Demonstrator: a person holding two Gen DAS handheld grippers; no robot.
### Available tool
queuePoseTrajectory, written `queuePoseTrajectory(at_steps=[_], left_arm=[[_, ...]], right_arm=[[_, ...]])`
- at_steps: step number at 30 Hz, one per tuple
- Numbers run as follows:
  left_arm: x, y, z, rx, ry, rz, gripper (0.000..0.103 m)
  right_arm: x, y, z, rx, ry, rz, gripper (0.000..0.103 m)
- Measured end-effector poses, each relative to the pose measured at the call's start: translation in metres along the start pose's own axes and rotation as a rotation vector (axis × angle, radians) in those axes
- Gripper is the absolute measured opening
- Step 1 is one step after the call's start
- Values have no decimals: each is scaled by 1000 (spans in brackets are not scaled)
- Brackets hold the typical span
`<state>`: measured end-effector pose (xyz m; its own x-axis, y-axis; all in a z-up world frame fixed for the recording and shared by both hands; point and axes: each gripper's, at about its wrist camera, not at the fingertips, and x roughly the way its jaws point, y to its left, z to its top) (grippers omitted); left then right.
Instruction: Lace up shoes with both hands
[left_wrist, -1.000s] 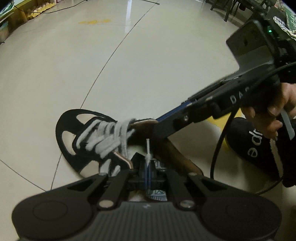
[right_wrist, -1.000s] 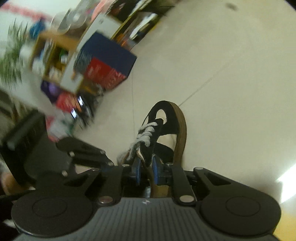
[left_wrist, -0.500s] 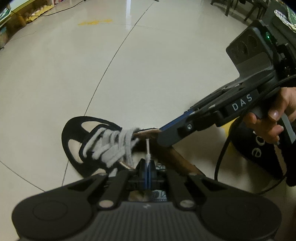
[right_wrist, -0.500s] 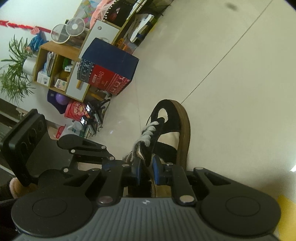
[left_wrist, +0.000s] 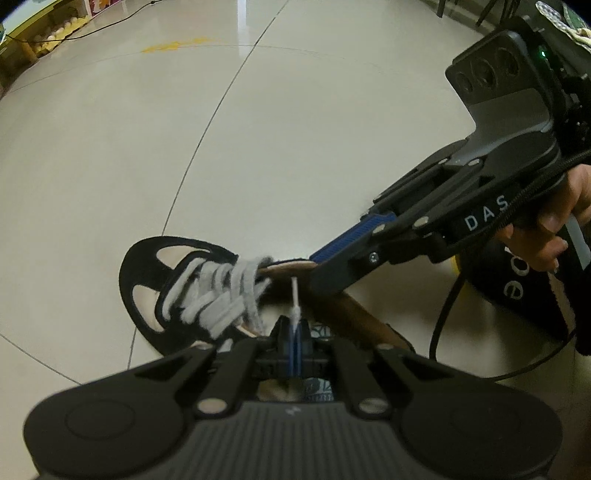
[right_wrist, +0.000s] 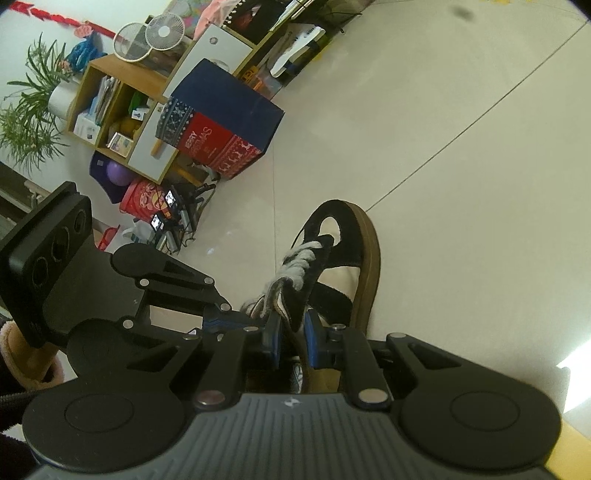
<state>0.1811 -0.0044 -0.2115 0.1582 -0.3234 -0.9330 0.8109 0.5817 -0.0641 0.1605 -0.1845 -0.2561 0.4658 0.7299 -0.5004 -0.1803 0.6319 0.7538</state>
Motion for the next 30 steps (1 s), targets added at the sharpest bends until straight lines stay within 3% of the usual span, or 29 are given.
queuePoseTrajectory(at_steps=[30], left_arm=[[14,-5,8,53,-12,-2,2]], right_arm=[[0,5,3,-5,16,-11,20]])
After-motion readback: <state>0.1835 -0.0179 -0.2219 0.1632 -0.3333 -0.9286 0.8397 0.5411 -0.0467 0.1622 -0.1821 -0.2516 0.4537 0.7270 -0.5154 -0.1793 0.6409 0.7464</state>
